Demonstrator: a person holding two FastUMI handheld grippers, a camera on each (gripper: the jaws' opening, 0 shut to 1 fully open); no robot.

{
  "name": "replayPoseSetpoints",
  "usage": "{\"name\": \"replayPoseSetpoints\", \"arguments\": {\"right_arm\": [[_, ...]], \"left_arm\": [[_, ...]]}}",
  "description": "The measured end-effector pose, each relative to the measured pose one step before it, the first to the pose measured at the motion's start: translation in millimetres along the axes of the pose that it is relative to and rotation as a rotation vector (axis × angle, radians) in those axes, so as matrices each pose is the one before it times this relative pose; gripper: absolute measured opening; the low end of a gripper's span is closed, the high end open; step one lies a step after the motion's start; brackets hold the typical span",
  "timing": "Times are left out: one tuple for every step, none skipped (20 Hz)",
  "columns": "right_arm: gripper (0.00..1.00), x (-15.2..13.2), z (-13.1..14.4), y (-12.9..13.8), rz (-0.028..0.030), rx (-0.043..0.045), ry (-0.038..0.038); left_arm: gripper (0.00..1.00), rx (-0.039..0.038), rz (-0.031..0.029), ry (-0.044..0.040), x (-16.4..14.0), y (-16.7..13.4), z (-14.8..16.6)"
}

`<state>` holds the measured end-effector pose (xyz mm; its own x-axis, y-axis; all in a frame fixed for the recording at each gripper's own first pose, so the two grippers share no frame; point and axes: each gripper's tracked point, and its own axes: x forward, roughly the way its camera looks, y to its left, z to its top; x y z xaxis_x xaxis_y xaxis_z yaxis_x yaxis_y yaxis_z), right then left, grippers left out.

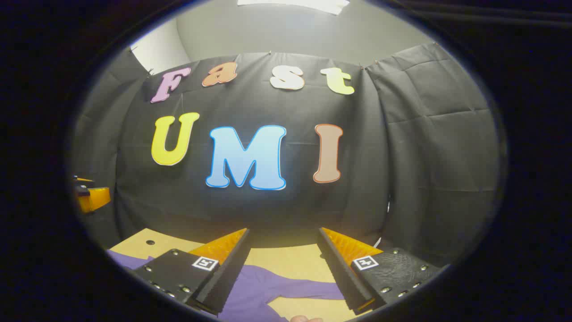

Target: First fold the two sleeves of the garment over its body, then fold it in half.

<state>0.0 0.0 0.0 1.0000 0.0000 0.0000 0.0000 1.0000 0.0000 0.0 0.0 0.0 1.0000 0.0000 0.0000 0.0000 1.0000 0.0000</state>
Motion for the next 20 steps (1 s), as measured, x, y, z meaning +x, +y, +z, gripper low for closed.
{"name": "replayPoseSetpoints", "arguments": {"right_arm": [[0.94, 2.34, -1.22, -1.71, -0.00763, 0.001, 0.00514], [0.94, 1.36, -3.28, -3.61, -0.00793, 0.00338, 0.00584], [0.94, 1.23, -2.46, -3.67, -0.00801, 0.0021, 0.00736], [0.94, 0.06, -4.69, -5.69, -0.0111, 0.00039, 0.00651], [0.94, 2.08, -2.72, -5.14, -0.01026, -0.00015, 0.00623], [0.94, 2.62, -4.03, -3.55, -0.00851, -0.00127, 0.00761], [0.94, 1.9, -3.07, -4.7, -0.00901, -0.00158, 0.00573], [0.94, 1.84, -5.01, -5.97, -0.0122, -0.00416, 0.00666], [0.94, 2.95, -4.31, -6.91, -0.01308, -0.00328, 0.00715], [0.94, 2.36, -5.61, -7.23, -0.01556, -0.00038, 0.00891], [0.94, 3.56, -6.68, -7.69, -0.01774, -0.00032, 0.01392], [0.94, 4.13, -7.17, -7.19, -0.01859, -0.00054, 0.01508], [0.94, 4.04, -8.39, -8.59, -0.01763, -0.00011, 0.0156], [0.94, 3.51, -9.98, -8.34, -0.01538, -0.00492, 0.01545], [0.94, 5.06, -8.0, -7.03, -0.01554, -0.00798, 0.0145], [0.94, 4.88, -9.14, -7.51, -0.01155, -0.00536, 0.01469], [0.94, 5.5, -8.84, -5.91, -0.01247, -0.00459, 0.01775], [0.94, 4.75, -10.12, -6.6, -0.01102, -0.00209, 0.0184], [0.94, 5.63, -10.37, -6.34, -0.01348, 0.00007, 0.02114], [0.94, 5.31, -12.1, -7.1, -0.01421, 0.00309, 0.02203]], "left_arm": [[0.94, 0.00262, 0.00126, 0.00066, 0.18, -0.67, -0.4], [0.94, 0.00169, 0.00064, 0.0003, 0.07, 0.63, 0.32], [0.94, 0.00155, -0.0007, 0.0016, 0.25, -0.61, -0.63], [0.94, 0.00097, 0.00098, 0.00117, 0.62, -0.42, -0.84], [0.94, 0.00021, 0.00189, 0.00051, 0.78, -0.13, -0.36], [0.94, -0.00077, 0.00212, -0.00001, 0.19, -0.97, 1.84], [0.94, 0.00033, 0.00081, 0.00223, -0.22, -0.77, 1.29], [0.94, -0.00099, 0.00034, 0.00179, -0.86, -0.25, -0.25], [0.94, -0.00023, -0.00046, 0.00127, 0.95, -0.97, 0.65], [0.94, 0.00086, 0.00087, 0.00151, 0.25, -0.9, 0.16], [0.94, 0.0008, -0.00038, 0.00092, -0.07, -0.05, -0.55], [0.94, 0.00126, 0.00066, 0.00064, -0.32, -0.47, 0.44], [0.94, 0.00182, 0.00088, 0.00069, 0.44, 0.18, 0.74], [0.94, 0.00241, 0.00115, 0.00197, 0.25, 0.12, -1.68], [0.94, 0.00224, 0.00016, 0.00093, 0.15, -0.45, -0.74], [0.94, 0.00302, 0.00178, 0.0008, -0.27, -0.49, 0.22], [0.94, 0.00317, 0.0009, 0.00095, -0.55, -1.13, -0.11], [0.94, 0.00427, 0.00233, 0.00081, -1.12, -0.08, 0.33], [0.94, 0.00427, 0.00233, 0.00011, -0.69, 0.27, 0.05], [0.94, 0.0043, 0.00371, 0.00026, -0.68, -0.14, -0.57]]}}
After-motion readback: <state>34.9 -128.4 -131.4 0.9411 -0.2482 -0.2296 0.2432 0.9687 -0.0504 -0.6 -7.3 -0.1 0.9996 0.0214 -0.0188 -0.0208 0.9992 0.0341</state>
